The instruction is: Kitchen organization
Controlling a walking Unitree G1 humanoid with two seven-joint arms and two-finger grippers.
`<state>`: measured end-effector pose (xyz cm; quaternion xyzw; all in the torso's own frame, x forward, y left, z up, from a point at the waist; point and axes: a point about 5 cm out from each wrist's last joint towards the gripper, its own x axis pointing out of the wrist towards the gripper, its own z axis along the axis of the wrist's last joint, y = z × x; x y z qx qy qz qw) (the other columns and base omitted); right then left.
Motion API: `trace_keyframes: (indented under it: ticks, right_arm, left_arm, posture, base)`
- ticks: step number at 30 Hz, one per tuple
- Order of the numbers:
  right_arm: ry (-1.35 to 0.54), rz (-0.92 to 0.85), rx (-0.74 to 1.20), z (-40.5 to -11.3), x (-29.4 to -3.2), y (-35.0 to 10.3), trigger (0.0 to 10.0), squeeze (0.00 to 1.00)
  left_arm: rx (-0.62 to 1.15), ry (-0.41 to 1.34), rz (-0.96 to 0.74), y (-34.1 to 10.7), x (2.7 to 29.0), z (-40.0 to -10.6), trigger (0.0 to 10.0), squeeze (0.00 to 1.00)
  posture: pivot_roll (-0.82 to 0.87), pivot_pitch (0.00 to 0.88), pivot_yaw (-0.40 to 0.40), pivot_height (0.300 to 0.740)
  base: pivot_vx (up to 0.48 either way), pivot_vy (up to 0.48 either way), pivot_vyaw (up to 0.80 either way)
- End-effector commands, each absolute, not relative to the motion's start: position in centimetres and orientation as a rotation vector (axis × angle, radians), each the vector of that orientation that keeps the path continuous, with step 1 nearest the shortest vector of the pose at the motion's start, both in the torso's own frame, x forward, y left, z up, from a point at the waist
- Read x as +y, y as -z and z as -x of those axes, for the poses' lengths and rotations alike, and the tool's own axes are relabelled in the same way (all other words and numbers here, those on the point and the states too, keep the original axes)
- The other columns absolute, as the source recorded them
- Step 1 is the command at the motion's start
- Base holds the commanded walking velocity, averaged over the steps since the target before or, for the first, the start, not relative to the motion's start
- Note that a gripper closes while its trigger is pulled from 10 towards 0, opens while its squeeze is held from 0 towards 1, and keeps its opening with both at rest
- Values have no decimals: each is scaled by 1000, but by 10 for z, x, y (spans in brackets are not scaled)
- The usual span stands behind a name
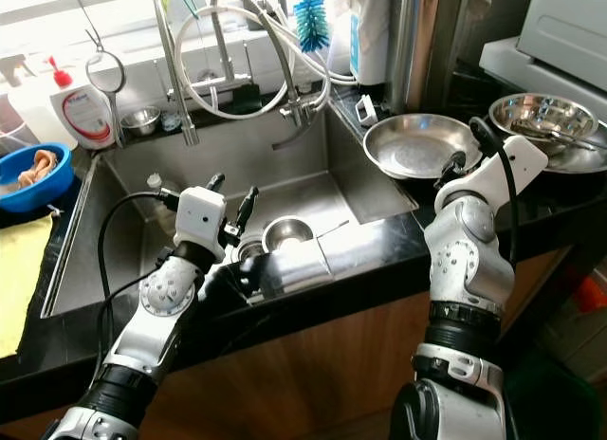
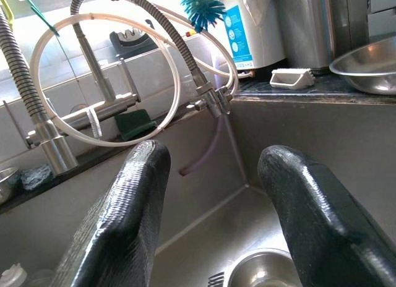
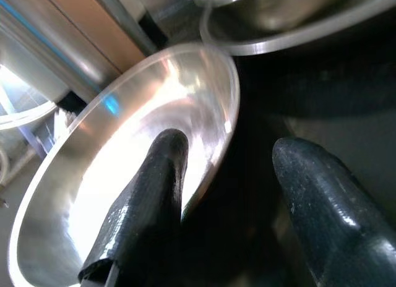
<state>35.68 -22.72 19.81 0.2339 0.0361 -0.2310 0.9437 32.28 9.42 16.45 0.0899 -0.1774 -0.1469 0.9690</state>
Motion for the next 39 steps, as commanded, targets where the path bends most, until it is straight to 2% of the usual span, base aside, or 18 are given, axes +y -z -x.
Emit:
trace_keyframes:
  ticks: [1, 12, 25, 39]
  right_arm:
    - [458, -512, 80, -363, -221, -201, 10000, 0]
    - [480, -519, 102, -370, -223, -195, 10000, 0]
    - [486, -712, 16, -386, -224, -215, 10000, 0]
    - [521, -708, 70, -392, -224, -207, 10000, 0]
  left_arm:
    - [-361, 304, -204, -167, 95, -323, 10000, 0]
    - [-363, 307, -230, -167, 96, -321, 10000, 0]
    - [-393, 303, -242, -176, 95, -323, 10000, 0]
    - [-390, 307, -247, -175, 94, -322, 10000, 0]
  posture:
    - [-233, 0, 145, 740]
    - [-227, 0, 143, 740]
    - [-215, 0, 150, 740]
    - [-210, 0, 144, 740]
  base:
    - [0, 0, 0]
    - [0, 0, 0]
    - [0, 0, 0]
    - [0, 0, 0]
